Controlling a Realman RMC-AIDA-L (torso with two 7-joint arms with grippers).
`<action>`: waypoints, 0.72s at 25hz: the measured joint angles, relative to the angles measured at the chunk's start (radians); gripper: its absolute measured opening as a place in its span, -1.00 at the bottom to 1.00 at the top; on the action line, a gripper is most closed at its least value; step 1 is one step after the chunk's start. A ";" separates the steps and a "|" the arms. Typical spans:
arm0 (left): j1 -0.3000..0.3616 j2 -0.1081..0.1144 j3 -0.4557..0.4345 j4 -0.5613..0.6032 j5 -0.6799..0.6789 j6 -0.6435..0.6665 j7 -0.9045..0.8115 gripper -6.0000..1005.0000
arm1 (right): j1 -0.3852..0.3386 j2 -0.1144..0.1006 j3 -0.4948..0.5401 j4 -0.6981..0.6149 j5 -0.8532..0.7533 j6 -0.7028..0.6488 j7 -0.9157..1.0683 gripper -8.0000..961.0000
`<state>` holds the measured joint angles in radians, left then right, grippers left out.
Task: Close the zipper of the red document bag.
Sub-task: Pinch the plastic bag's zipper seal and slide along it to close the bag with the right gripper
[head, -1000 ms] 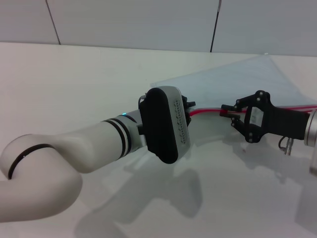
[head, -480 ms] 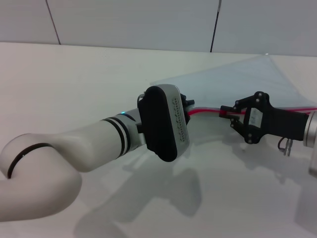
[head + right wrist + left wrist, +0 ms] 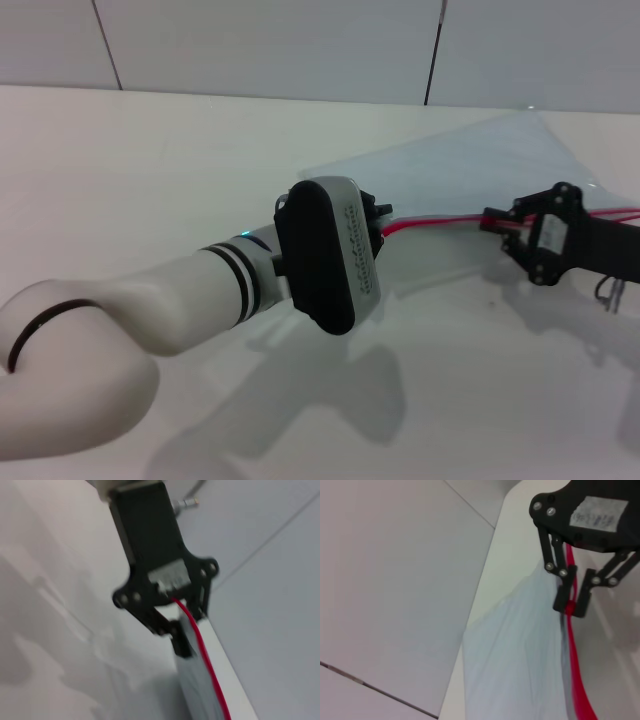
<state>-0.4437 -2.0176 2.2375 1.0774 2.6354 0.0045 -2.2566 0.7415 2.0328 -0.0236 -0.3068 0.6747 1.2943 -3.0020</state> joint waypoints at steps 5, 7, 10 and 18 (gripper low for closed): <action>0.036 0.002 -0.003 0.042 0.000 -0.001 0.040 -0.71 | -0.020 -0.001 0.028 -0.040 0.000 -0.016 0.000 -0.82; 0.046 0.002 -0.003 0.053 0.000 -0.001 0.048 -0.71 | -0.029 -0.002 0.044 -0.051 0.000 -0.038 0.000 -0.82; 0.056 0.002 -0.002 0.064 0.000 -0.002 0.054 -0.70 | -0.038 -0.004 0.073 -0.076 0.000 -0.072 0.000 -0.82; 0.073 0.008 0.006 0.076 0.000 -0.004 0.056 -0.68 | -0.052 -0.003 0.197 -0.138 0.000 -0.170 0.000 -0.83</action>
<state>-0.3710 -2.0095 2.2439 1.1532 2.6354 0.0007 -2.2001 0.6895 2.0300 0.1738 -0.4445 0.6749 1.1239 -3.0019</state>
